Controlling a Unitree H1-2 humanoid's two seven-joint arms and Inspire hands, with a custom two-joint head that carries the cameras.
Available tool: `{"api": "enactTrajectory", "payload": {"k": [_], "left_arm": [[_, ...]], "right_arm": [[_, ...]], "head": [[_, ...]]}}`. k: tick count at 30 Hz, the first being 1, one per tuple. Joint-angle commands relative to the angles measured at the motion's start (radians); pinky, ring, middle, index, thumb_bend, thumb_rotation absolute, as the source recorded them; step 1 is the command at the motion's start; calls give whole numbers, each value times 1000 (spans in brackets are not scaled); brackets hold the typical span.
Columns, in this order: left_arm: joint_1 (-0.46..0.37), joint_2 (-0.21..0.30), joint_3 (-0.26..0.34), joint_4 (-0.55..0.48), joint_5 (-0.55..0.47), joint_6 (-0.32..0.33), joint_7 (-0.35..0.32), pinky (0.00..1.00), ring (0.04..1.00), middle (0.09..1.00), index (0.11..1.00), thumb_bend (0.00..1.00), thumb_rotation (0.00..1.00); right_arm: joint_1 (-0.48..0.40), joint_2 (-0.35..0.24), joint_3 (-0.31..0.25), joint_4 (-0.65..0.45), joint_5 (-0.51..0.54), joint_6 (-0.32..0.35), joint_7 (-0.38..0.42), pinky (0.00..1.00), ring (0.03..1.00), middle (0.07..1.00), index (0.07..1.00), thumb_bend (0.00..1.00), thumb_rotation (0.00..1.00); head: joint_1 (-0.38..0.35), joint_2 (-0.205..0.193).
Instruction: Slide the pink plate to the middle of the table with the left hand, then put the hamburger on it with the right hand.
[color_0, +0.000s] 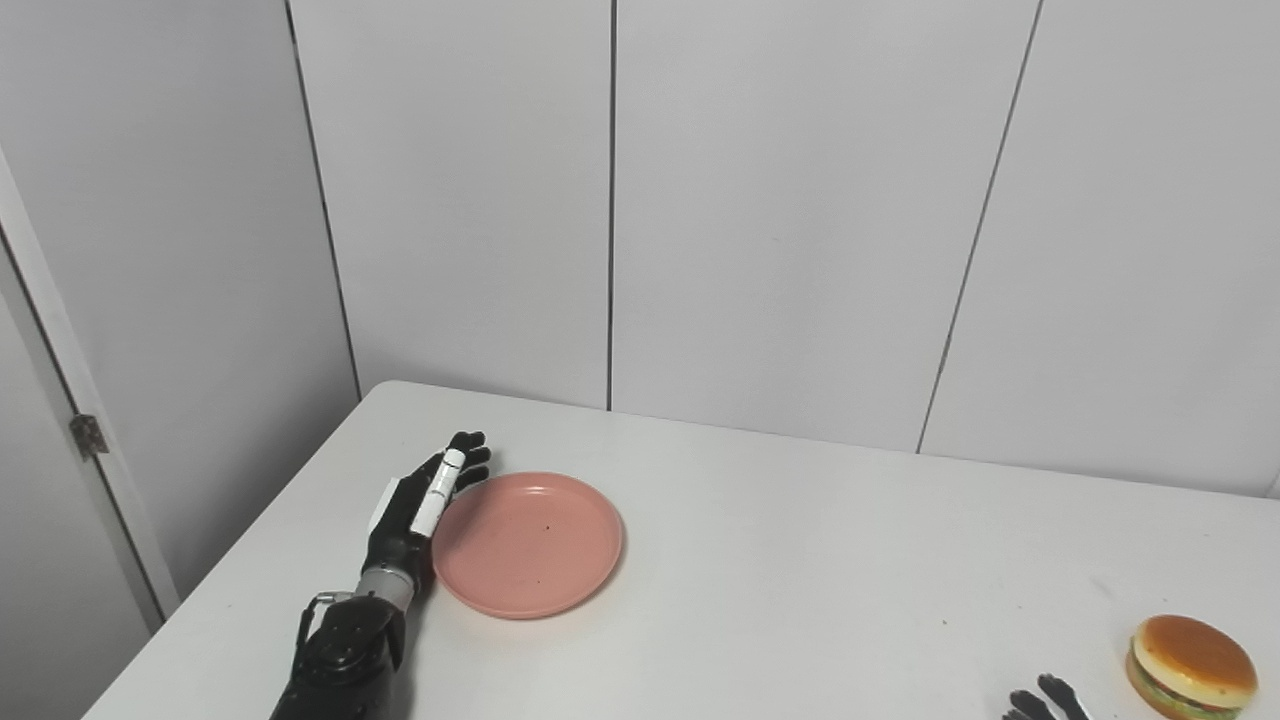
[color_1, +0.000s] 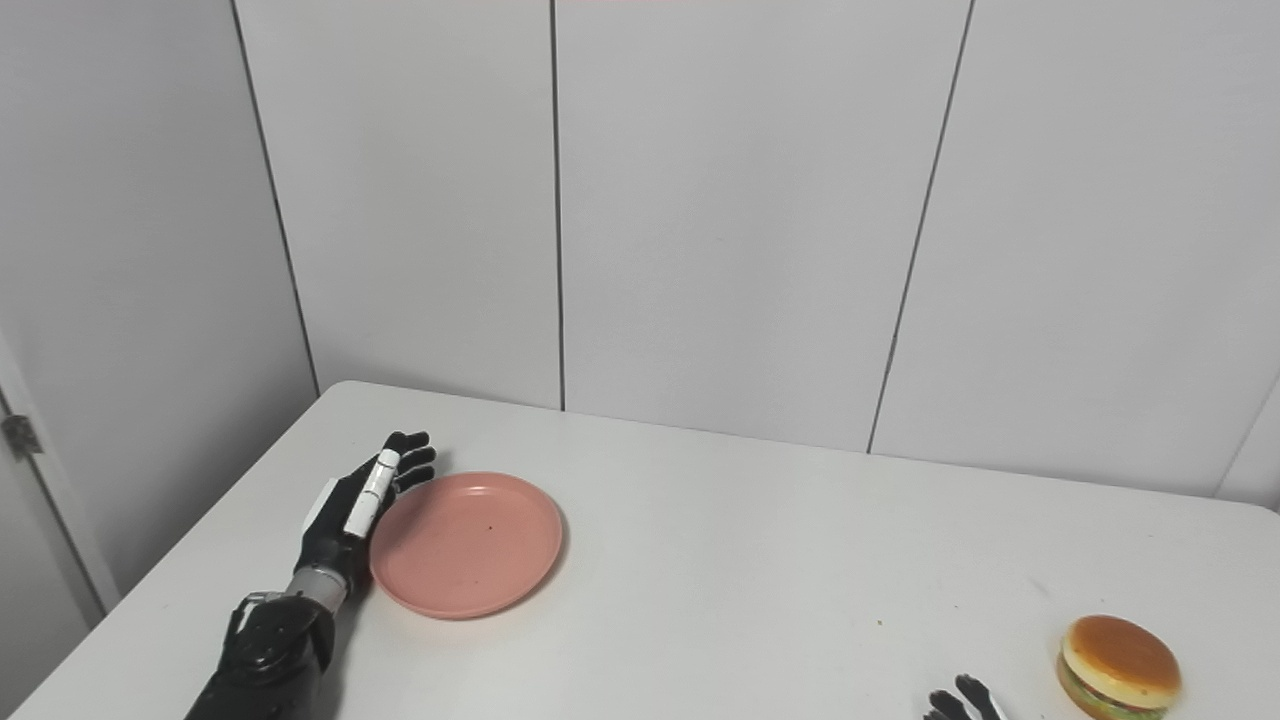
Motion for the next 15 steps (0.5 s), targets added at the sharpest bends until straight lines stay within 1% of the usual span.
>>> {"api": "enactTrajectory", "payload": {"k": [1,6,7,11,12,13,15], "left_arm": [[-24,2,-8,-52,-10,6,-25,723,812,815,761,805,859],[-8,-13,-23,-111,-6,54,-39,734,829,826,756,811,861],[-5,-17,-26,-115,-8,59,-46,734,830,829,753,813,863],[3,-31,-36,-130,-19,79,-69,752,826,825,751,791,870],[5,-33,-36,-135,-21,86,-71,766,833,833,753,788,871],[6,-34,-36,-138,-22,90,-73,775,836,837,753,785,871],[9,-38,-41,-143,-17,89,-68,771,836,842,751,777,871]], "right_arm": [[28,15,20,3,-12,73,2,820,845,854,902,940,1000],[37,26,27,-27,-20,95,0,816,837,848,900,910,1000],[39,30,28,-36,-25,103,-3,818,837,848,900,906,1000],[45,39,38,-63,-40,124,-10,817,838,849,904,891,993],[45,42,40,-68,-44,127,-12,818,838,847,904,884,990],[45,44,41,-71,-46,130,-13,819,837,846,904,878,990],[46,48,45,-78,-52,137,-14,823,839,847,906,872,990]], "head": [[-18,10],[-45,25],[-59,33],[-83,46],[-96,55],[-96,55],[-114,63]]}}
